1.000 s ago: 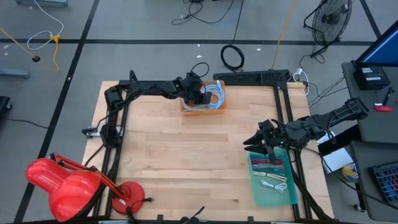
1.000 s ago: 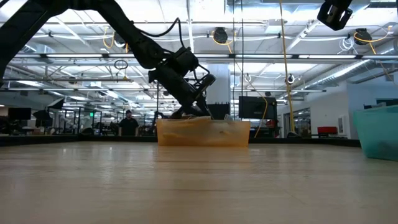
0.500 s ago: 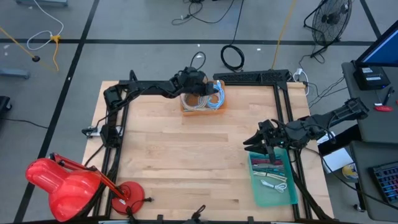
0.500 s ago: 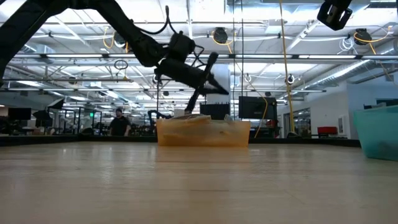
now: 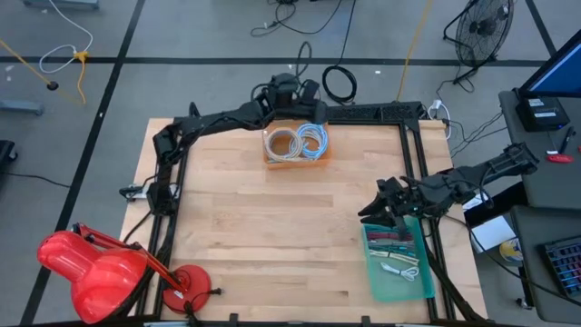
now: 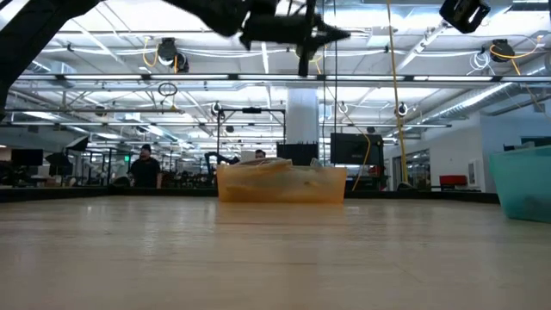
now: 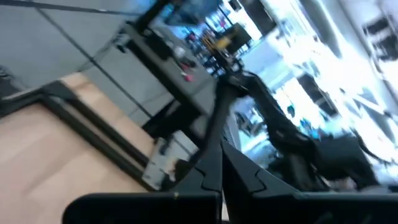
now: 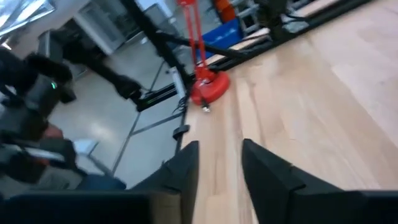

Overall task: Pick & Place USB Port
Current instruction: Adjust the bins

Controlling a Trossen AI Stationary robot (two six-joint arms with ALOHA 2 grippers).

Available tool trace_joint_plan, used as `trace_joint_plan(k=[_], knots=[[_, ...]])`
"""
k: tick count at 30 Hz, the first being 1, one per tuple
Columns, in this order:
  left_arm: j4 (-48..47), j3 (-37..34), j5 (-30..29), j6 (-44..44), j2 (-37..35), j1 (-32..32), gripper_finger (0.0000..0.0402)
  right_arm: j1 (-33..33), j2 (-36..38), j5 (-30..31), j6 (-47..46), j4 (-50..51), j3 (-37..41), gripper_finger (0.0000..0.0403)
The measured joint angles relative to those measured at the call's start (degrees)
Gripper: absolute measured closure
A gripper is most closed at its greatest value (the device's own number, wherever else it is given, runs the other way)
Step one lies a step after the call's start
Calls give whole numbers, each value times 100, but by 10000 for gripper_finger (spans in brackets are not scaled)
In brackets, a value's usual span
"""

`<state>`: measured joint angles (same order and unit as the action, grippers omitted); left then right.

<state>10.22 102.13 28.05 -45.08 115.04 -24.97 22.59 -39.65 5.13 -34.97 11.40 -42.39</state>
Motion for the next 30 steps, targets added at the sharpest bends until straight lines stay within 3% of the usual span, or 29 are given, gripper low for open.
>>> trace_joint_plan(k=[3,5,13,20,27,30], knots=[[-549,513,-9,351,0,290,402,0,178,-256,323,2,0,374],[-921,791,-106,577,0,492,401,0,318,-324,539,2,0,393],[-1469,1294,-626,1010,-2,1422,402,0,724,-760,1114,725,0,402],[-1490,1294,-1542,1078,-2,2398,401,4,819,-1122,1211,1412,14,403],[-1792,1292,-2565,1358,-163,3058,401,-40,939,-1093,1916,428,624,403],[-2426,1294,-2880,1494,-397,3198,401,-163,1014,-1096,1963,-143,1083,403]])
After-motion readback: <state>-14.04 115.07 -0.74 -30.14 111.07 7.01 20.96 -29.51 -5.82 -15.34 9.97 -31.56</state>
